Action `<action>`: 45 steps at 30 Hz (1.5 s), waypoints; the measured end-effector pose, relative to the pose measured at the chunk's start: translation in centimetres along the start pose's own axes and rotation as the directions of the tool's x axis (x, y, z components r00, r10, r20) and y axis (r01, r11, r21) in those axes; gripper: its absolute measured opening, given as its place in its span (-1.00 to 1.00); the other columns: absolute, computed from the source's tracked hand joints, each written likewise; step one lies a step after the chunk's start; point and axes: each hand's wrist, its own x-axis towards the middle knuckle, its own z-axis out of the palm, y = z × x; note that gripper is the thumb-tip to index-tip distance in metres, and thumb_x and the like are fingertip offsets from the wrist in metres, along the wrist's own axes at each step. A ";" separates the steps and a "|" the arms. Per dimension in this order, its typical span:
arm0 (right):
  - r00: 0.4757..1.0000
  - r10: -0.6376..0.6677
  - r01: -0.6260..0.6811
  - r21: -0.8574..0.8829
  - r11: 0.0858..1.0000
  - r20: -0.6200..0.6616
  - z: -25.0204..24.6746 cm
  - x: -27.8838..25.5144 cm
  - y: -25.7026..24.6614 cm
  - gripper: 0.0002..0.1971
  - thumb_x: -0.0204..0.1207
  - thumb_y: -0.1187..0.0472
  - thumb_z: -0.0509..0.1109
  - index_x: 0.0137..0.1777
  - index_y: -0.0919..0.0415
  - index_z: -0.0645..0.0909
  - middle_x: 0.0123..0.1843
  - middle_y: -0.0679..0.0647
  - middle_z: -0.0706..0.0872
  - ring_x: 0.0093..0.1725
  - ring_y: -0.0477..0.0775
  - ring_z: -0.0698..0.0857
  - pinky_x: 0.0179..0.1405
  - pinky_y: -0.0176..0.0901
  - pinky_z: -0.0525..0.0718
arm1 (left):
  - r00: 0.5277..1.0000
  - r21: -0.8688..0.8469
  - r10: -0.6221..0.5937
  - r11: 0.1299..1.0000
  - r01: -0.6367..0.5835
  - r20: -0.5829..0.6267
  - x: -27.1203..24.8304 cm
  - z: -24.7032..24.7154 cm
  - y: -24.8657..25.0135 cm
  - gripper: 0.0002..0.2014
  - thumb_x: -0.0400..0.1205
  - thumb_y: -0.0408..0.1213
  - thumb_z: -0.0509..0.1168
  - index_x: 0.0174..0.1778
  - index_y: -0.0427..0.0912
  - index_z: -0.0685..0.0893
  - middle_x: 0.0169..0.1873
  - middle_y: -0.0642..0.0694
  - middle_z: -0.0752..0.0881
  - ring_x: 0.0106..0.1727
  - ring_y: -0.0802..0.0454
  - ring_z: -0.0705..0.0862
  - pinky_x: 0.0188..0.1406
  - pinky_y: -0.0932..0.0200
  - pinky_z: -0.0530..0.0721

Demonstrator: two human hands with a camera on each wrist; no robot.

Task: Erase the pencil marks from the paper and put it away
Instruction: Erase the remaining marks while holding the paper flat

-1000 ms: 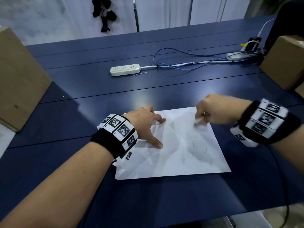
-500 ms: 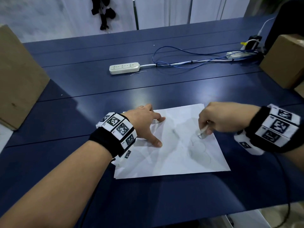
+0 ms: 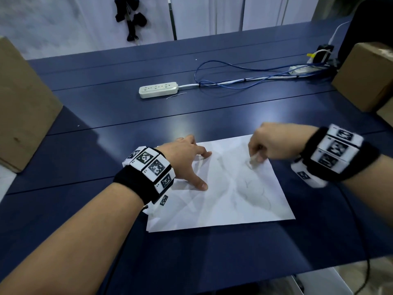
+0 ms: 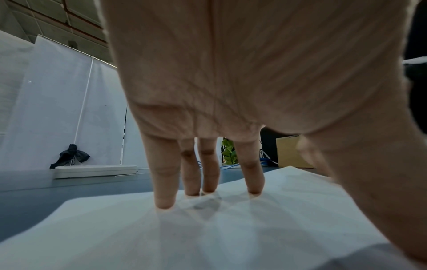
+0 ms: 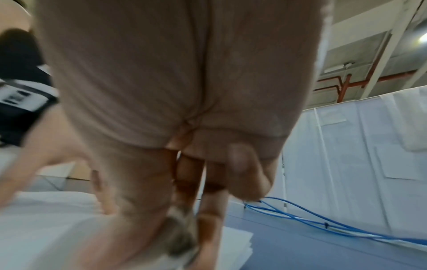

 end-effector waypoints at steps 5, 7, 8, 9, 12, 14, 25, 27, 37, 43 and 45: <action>0.983 0.106 -0.112 -0.029 0.993 -0.153 -1.0 2.2 1.1 -0.78 0.47 -0.12 0.48 -0.15 0.02 0.75 -0.23 -0.03 0.79 -0.06 0.14 0.72 -0.06 0.05 0.76 | 1.000 -0.011 0.000 1.000 0.000 -0.001 -0.2 -0.1 0.1 -0.02 0.13 0.48 0.48 0.51 0.37 0.35 0.21 0.12 0.36 0.33 0.07 0.42 0.18 -0.14 0.64; 0.989 0.058 -0.064 -0.043 0.997 -0.135 -0.1 0.8 0.9 -0.86 0.42 -0.02 0.49 -0.13 0.00 0.77 -0.23 -0.09 0.79 -0.09 0.07 0.72 -0.07 0.06 0.75 | 1.000 -0.020 -0.007 1.000 0.007 0.001 -0.1 0.0 -0.1 -0.02 0.12 0.48 0.48 0.50 0.39 0.36 0.20 0.14 0.36 0.34 0.07 0.42 0.18 -0.15 0.64; 0.996 0.024 -0.025 -0.016 1.000 -0.091 0.3 -0.1 0.8 -0.89 0.39 0.01 0.51 -0.13 -0.02 0.77 -0.25 -0.13 0.79 -0.11 0.00 0.72 -0.06 0.03 0.74 | 1.000 -0.022 -0.007 1.000 0.007 0.002 -0.1 0.0 -0.1 -0.03 0.12 0.48 0.48 0.49 0.39 0.36 0.20 0.14 0.36 0.34 0.07 0.42 0.18 -0.16 0.64; 1.000 -0.013 0.014 0.020 1.000 -0.026 0.5 -1.0 0.6 -0.90 0.37 0.03 0.54 -0.13 -0.05 0.77 -0.26 -0.16 0.79 -0.14 -0.08 0.72 -0.05 -0.01 0.73 | 1.000 -0.022 -0.006 1.000 0.006 0.003 0.0 0.0 -0.2 -0.04 0.13 0.47 0.49 0.48 0.38 0.38 0.20 0.14 0.36 0.34 0.07 0.42 0.18 -0.16 0.64; 0.999 -0.004 0.003 0.028 1.000 0.033 0.2 -1.1 0.6 -0.86 0.39 -0.05 0.58 -0.11 -0.06 0.78 -0.26 -0.17 0.79 -0.13 -0.10 0.72 -0.06 -0.04 0.72 | 1.000 -0.008 0.006 1.000 -0.006 0.009 0.0 -0.1 0.0 -0.05 0.16 0.44 0.50 0.49 0.34 0.38 0.23 0.10 0.37 0.35 0.04 0.42 0.19 -0.14 0.64; 0.993 0.078 -0.083 -0.052 0.995 -0.083 -0.7 0.5 1.1 -0.79 0.44 -0.15 0.52 -0.10 -0.05 0.77 -0.21 -0.16 0.78 -0.04 0.00 0.69 -0.14 -0.06 0.67 | 1.000 0.003 0.008 1.000 -0.008 0.007 -0.1 -0.3 0.1 -0.04 0.18 0.44 0.50 0.51 0.33 0.36 0.25 0.09 0.37 0.36 0.03 0.42 0.21 -0.13 0.63; 0.990 0.045 -0.030 0.109 0.994 -0.136 0.2 -0.6 1.5 -0.77 0.39 -0.10 0.52 0.01 -0.08 0.80 -0.13 -0.12 0.82 -0.10 -0.03 0.70 0.03 -0.01 0.70 | 1.000 -0.007 0.000 1.000 0.000 0.005 -0.1 -0.1 0.1 -0.02 0.14 0.48 0.48 0.51 0.38 0.34 0.24 0.10 0.37 0.36 0.03 0.41 0.20 -0.16 0.63; 1.000 0.001 0.000 0.078 0.997 -0.016 0.5 -1.5 1.0 -0.73 0.31 -0.19 0.49 -0.05 -0.14 0.80 -0.17 -0.14 0.81 -0.10 -0.09 0.71 0.00 -0.03 0.71 | 1.000 -0.007 -0.006 1.000 0.006 0.003 -0.1 -0.1 0.0 -0.02 0.13 0.48 0.48 0.51 0.39 0.35 0.24 0.10 0.38 0.36 0.04 0.41 0.20 -0.16 0.63; 0.984 0.125 -0.120 0.046 0.992 -0.129 -1.1 0.9 1.6 -0.80 0.45 -0.12 0.51 -0.08 -0.04 0.79 -0.25 -0.15 0.74 -0.05 0.04 0.71 0.03 -0.02 0.72 | 1.000 -0.005 -0.018 1.000 0.018 0.010 -0.6 -0.6 0.5 -0.03 0.16 0.43 0.51 0.52 0.35 0.35 0.26 0.07 0.40 0.35 0.02 0.44 0.22 -0.12 0.63; 0.998 0.063 -0.063 -0.024 0.998 -0.006 1.5 -2.2 0.6 -0.86 0.43 -0.02 0.48 -0.07 -0.05 0.77 -0.20 -0.12 0.79 -0.11 -0.03 0.71 0.00 0.01 0.72 | 1.000 -0.002 -0.007 1.000 0.007 -0.001 -0.4 -0.7 0.6 -0.04 0.18 0.40 0.53 0.52 0.31 0.37 0.25 0.05 0.41 0.32 0.02 0.47 0.18 -0.06 0.64; 0.995 0.099 -0.100 -0.040 0.994 -0.028 1.5 -2.1 0.6 -0.85 0.40 0.00 0.45 -0.06 -0.06 0.76 -0.18 -0.11 0.79 -0.08 0.02 0.72 -0.01 0.06 0.74 | 1.000 -0.003 0.000 1.000 0.000 0.000 -0.7 -0.7 0.8 -0.04 0.21 0.38 0.53 0.54 0.29 0.35 0.28 0.03 0.41 0.35 0.00 0.47 0.21 -0.06 0.62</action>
